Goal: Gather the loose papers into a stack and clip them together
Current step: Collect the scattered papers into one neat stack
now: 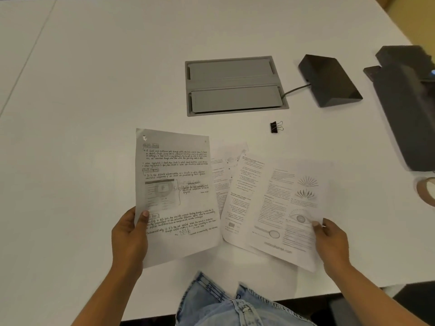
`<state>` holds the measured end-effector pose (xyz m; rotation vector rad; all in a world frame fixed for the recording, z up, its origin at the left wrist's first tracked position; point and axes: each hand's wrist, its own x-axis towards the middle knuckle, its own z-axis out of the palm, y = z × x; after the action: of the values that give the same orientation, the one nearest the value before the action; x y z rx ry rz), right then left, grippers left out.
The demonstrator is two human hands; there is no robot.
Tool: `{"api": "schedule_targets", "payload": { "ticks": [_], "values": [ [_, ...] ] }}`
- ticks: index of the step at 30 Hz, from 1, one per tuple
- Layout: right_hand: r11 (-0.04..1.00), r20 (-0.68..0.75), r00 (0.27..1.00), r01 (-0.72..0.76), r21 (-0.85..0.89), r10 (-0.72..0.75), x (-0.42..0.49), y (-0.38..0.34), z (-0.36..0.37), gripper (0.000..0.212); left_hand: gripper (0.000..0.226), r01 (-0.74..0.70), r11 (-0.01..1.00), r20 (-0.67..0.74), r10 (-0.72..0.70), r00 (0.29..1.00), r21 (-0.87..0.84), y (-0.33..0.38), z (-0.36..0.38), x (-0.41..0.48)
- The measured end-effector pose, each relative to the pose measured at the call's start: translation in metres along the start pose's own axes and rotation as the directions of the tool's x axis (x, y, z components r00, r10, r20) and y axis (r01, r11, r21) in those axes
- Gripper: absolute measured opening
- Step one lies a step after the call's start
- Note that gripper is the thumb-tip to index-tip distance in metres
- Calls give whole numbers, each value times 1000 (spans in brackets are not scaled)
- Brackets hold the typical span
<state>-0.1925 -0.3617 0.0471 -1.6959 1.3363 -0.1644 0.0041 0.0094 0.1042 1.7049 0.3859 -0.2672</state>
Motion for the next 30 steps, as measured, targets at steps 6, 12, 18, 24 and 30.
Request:
{"api": "schedule_targets", "payload": {
  "ticks": [6, 12, 18, 24, 30],
  "values": [
    [958, 76, 997, -25, 284, 4, -18, -31, -38, 16, 20, 49, 999, 15, -49, 999, -9, -4, 9, 3],
    [914, 256, 964, -44, 403, -67, -41, -66, -18, 18, 19, 106, 994, 131, -102, 986, -25, -4, 32, -6],
    [922, 315, 935, 32, 386, -165, -53, -87, 31, 14, 19, 153, 985, 264, -126, 956, -84, 0, 55, -25],
    [959, 421, 895, 22, 282, -145, -49, -94, 56, 22, 22, 260, 956, 393, -190, 900, -134, 4, 59, -37],
    [949, 426, 896, -14, 314, -128, -54, -94, 59, 15, 32, 273, 954, 389, -206, 898, -125, 3, 56, -39]
  ]
}}
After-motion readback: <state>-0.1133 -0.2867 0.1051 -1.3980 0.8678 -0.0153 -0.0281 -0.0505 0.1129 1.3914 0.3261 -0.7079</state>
